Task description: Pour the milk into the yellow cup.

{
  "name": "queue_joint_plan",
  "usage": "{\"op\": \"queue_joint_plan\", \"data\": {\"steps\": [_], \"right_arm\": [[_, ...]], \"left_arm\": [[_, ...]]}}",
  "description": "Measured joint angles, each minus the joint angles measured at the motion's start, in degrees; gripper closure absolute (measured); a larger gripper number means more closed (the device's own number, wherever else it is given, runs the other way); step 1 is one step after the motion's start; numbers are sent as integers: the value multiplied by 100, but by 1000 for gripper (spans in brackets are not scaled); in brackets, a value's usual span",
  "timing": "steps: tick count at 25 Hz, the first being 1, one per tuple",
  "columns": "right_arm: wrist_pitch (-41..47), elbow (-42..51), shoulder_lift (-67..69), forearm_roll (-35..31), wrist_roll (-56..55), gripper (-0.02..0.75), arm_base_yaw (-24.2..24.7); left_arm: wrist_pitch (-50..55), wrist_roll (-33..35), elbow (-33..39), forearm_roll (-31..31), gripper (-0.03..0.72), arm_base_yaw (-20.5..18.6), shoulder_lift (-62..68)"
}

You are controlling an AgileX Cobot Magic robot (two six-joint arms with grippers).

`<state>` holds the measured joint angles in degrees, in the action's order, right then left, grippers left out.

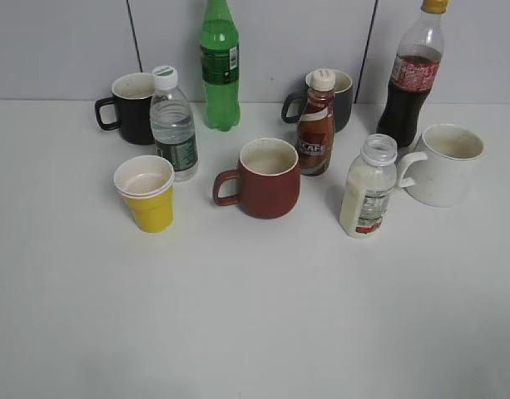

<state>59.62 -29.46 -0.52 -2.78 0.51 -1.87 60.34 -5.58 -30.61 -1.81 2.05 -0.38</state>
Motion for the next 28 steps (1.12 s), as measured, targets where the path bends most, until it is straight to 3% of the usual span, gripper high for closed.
{"op": "queue_joint_plan", "data": {"steps": [28], "right_arm": [[0, 0, 0, 0, 0, 151, 0]], "left_arm": [[0, 0, 0, 0, 446, 0, 0]]}}
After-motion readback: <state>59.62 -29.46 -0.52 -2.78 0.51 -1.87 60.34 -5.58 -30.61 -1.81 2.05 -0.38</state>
